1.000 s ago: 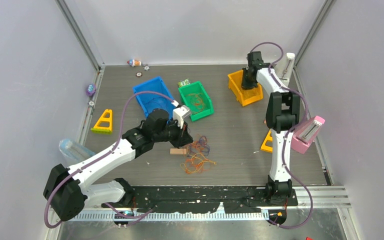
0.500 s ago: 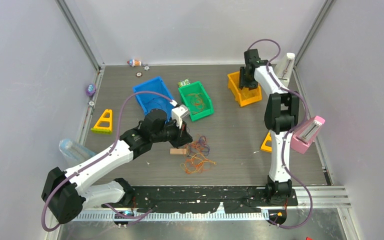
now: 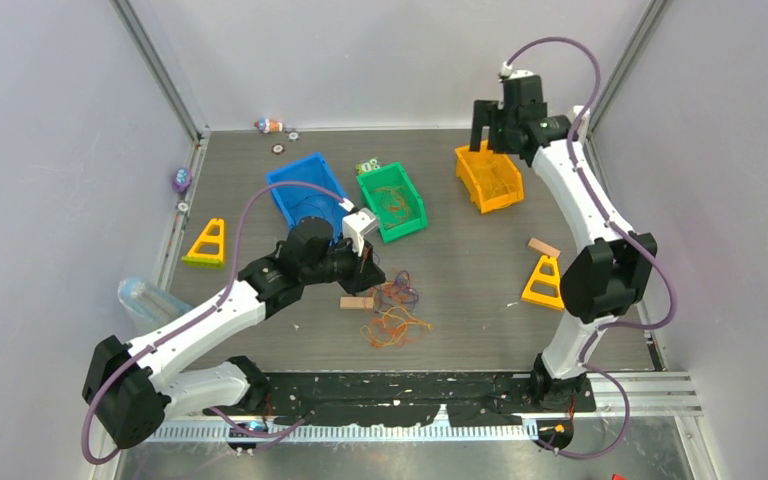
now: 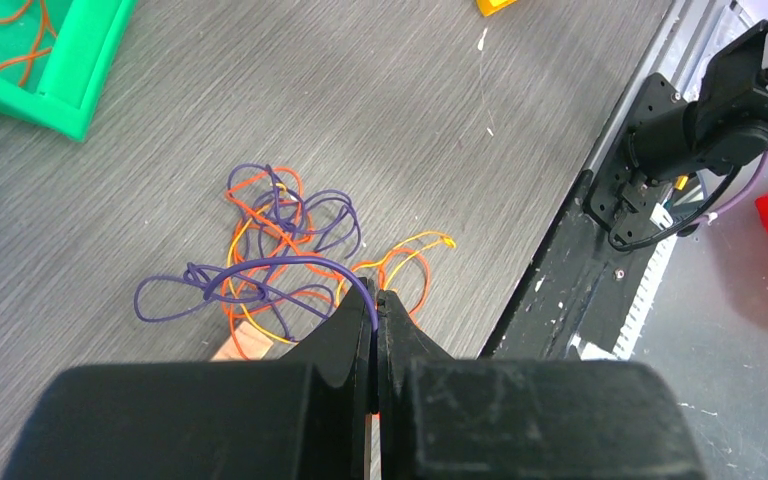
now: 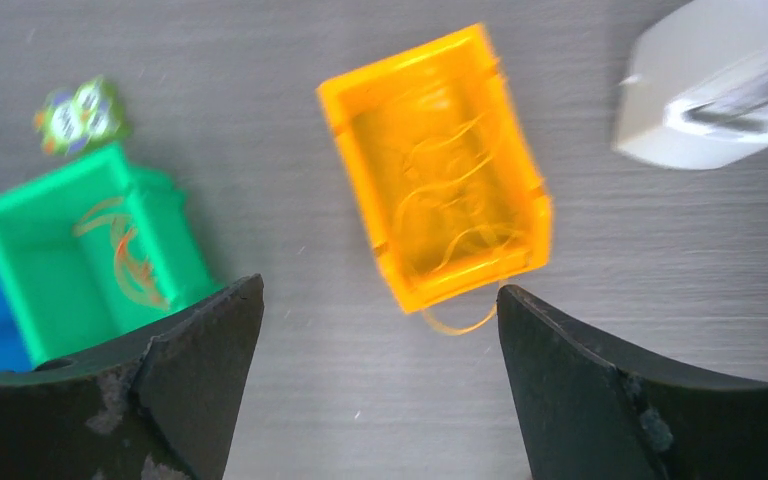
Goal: Untangle the cables
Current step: Place the cable in the bin, then untie the cable.
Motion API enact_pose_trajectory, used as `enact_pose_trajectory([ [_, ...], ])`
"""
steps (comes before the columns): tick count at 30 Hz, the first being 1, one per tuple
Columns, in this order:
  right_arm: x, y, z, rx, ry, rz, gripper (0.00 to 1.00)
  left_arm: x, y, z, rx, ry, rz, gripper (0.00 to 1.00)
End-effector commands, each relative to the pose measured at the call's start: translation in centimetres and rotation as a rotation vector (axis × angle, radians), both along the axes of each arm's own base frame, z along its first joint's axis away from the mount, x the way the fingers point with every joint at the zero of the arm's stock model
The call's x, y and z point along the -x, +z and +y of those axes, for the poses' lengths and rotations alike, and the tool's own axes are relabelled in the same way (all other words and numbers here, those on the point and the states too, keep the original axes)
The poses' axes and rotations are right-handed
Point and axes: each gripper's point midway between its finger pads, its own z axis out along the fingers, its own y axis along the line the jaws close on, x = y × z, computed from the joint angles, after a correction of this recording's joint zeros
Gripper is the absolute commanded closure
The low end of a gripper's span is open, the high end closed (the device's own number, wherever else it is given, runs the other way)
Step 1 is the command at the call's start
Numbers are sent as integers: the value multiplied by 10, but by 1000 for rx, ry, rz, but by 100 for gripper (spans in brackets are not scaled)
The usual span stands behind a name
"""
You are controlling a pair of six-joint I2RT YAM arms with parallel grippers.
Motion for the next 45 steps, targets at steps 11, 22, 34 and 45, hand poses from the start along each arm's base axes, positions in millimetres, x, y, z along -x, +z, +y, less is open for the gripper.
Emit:
enact_pose_trajectory([
  [11, 177, -68, 144, -409, 560, -126, 14, -15, 58, -7, 97, 14, -118, 100],
  [22, 261, -126, 208, -424, 752, -86, 16, -18, 72, -11, 122, 23, -111, 100],
  [34, 265, -199, 221, -231, 704, 109, 52, -43, 100, 8, 87, 179, -102, 100],
  [45, 254, -215, 139, -118, 359, 148, 87, -84, 174, 98, 100, 497, -251, 100],
])
